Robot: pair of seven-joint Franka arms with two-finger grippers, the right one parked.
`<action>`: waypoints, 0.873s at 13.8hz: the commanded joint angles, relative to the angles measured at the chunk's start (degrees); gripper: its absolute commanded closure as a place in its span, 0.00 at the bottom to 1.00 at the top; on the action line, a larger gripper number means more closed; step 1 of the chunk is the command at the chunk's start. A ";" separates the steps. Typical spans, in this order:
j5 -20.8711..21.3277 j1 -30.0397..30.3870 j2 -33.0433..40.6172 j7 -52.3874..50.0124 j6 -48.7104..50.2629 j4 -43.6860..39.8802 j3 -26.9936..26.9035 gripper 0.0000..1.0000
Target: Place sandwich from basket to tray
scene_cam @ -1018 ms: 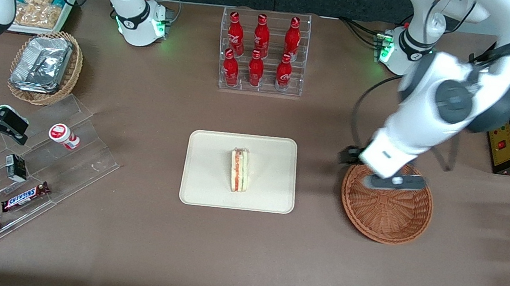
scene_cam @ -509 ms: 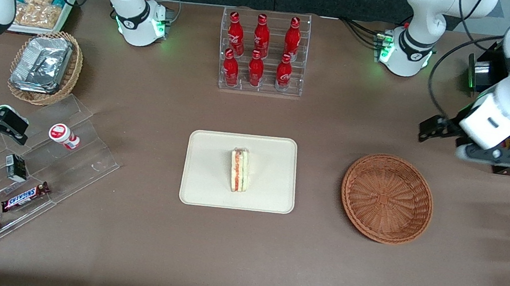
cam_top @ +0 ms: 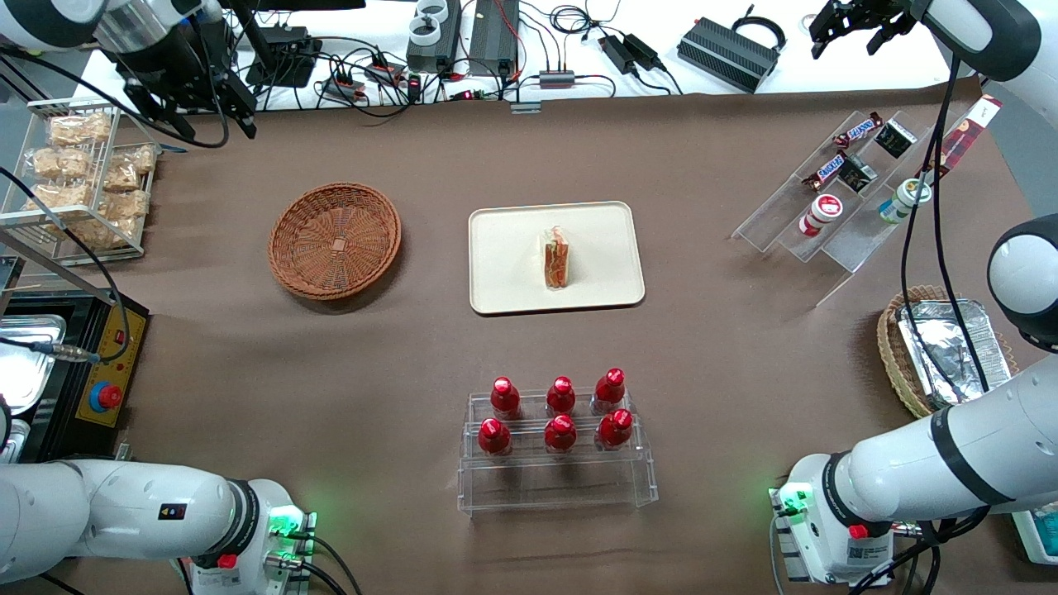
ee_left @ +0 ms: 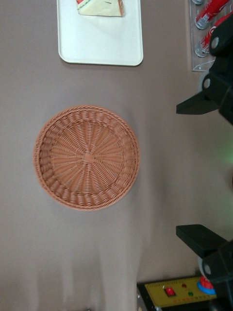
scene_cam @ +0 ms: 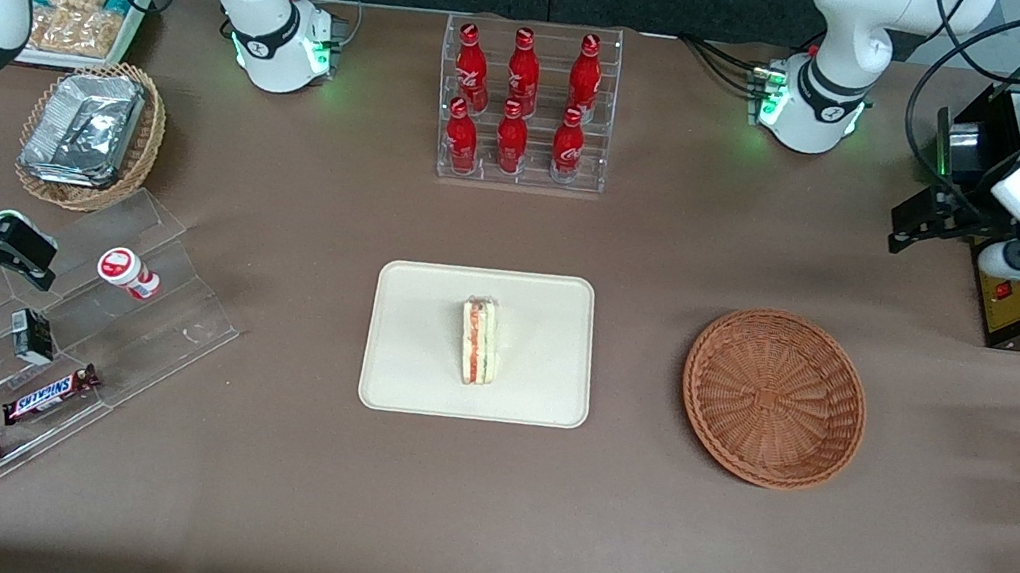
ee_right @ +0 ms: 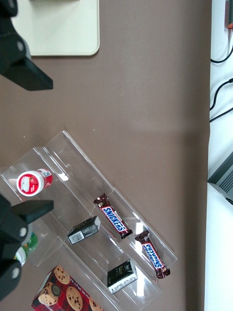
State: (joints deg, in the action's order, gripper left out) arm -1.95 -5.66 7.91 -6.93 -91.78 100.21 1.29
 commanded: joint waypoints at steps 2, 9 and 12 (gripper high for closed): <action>2.30 0.21 -7.28 0.42 4.33 -9.93 0.56 0.00; 2.39 0.21 -8.26 0.42 4.68 -10.04 0.56 0.00; 2.56 0.21 -8.35 0.69 4.68 -9.95 0.56 0.00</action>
State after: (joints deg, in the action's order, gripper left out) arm -0.30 -5.66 0.20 -6.93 -88.83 92.03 1.41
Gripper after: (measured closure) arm 0.000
